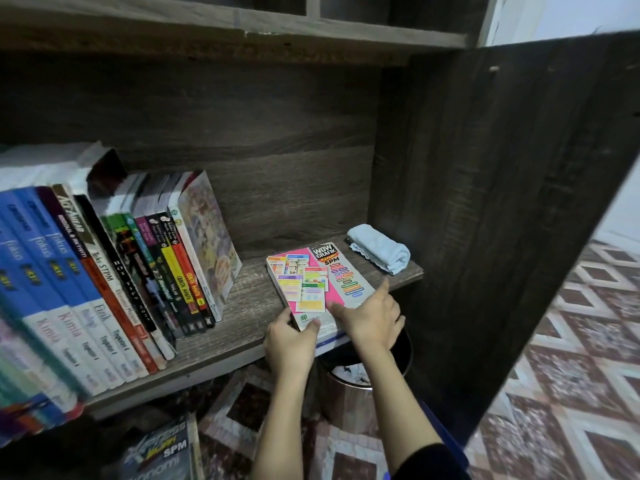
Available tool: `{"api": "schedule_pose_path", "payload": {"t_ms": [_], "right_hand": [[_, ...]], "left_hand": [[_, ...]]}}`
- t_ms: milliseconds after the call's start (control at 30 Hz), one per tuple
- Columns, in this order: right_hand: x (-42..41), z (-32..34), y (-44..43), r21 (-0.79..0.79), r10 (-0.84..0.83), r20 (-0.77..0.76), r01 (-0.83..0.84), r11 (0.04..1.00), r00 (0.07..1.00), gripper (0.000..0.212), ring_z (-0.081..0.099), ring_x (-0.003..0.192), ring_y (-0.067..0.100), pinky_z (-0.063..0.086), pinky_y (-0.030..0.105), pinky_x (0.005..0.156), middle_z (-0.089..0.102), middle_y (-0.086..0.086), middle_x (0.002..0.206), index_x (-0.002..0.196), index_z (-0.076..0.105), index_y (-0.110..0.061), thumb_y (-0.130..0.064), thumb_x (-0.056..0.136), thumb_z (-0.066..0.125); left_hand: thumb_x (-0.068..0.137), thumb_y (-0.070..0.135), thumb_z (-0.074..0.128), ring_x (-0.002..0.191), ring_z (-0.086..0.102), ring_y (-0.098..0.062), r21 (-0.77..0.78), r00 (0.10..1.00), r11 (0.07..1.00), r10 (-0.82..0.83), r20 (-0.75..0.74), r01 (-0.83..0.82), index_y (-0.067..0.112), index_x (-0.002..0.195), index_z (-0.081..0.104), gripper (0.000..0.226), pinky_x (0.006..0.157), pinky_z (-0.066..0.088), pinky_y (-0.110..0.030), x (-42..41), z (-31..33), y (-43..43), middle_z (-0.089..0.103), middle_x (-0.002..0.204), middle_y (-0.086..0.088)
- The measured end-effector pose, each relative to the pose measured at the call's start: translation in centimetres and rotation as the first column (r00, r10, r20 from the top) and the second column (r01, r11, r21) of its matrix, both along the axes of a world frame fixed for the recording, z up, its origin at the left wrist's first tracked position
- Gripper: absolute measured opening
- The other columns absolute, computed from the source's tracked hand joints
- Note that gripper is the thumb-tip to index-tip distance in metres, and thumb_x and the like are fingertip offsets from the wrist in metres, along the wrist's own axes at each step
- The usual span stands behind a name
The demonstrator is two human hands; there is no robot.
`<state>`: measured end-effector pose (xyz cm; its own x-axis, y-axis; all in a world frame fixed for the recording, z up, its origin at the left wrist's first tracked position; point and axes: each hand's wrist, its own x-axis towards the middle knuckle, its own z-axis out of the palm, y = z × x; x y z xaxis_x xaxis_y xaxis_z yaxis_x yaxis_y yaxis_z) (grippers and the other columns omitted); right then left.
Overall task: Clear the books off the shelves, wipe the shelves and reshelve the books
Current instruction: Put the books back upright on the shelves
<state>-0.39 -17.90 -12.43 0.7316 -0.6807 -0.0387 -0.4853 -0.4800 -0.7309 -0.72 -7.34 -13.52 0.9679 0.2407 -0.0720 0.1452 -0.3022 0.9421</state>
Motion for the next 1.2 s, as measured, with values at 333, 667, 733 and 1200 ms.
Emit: {"api": "schedule_pose_path", "payload": {"t_ms": [333,667,733,1200], "right_hand": [[0.3,2.0,-0.3,-0.130,0.065,-0.019,-0.067,0.989,0.998,0.096,0.034,0.128,0.031,0.033,0.038,0.104,0.036,0.014,0.139,0.147,0.020,-0.015,-0.040,0.075,0.078],[0.2,3.3,-2.8,0.503,0.049,0.114,-0.100,0.858,0.992,0.040,0.066,0.094,0.028,0.055,0.042,0.085,0.066,0.015,0.111,0.100,0.054,-0.008,-0.027,0.074,0.079],[0.1,3.5,-2.5,0.650,0.077,0.112,-0.132,0.748,0.991,0.037,0.069,0.091,0.029,0.056,0.046,0.084,0.069,0.015,0.104,0.098,0.050,-0.010,-0.025,0.077,0.077],[-0.8,5.8,0.5,0.698,0.280,0.549,-0.617,0.364,0.787,0.031,0.069,0.087,0.026,0.057,0.043,0.078,0.070,0.012,0.101,0.107,0.057,-0.010,0.014,0.088,0.052]], "left_hand": [[0.082,0.006,0.069,0.096,0.064,-0.028,-0.129,0.997,0.991,-0.037,-0.070,0.028,0.022,0.087,0.064,0.017,0.089,0.051,-0.041,0.5,0.2,0.6,0.070,0.101,-0.006],[0.092,-0.006,0.050,0.078,0.061,-0.019,-0.395,0.954,0.916,-0.180,-0.241,0.073,0.008,0.097,0.060,0.018,0.066,0.052,-0.029,1.3,0.7,4.3,0.065,0.094,-0.009],[0.092,-0.006,0.049,0.085,0.063,-0.022,-0.391,0.949,0.917,-0.190,-0.250,0.081,0.008,0.103,0.063,0.022,0.072,0.053,-0.032,1.4,0.5,4.9,0.067,0.097,-0.010],[0.095,-0.004,0.047,0.102,0.058,-0.016,-0.223,0.984,0.961,-0.175,-0.028,0.165,0.010,0.129,0.049,0.038,0.080,0.047,-0.024,1.4,3.1,6.7,0.061,0.124,-0.008]]}}
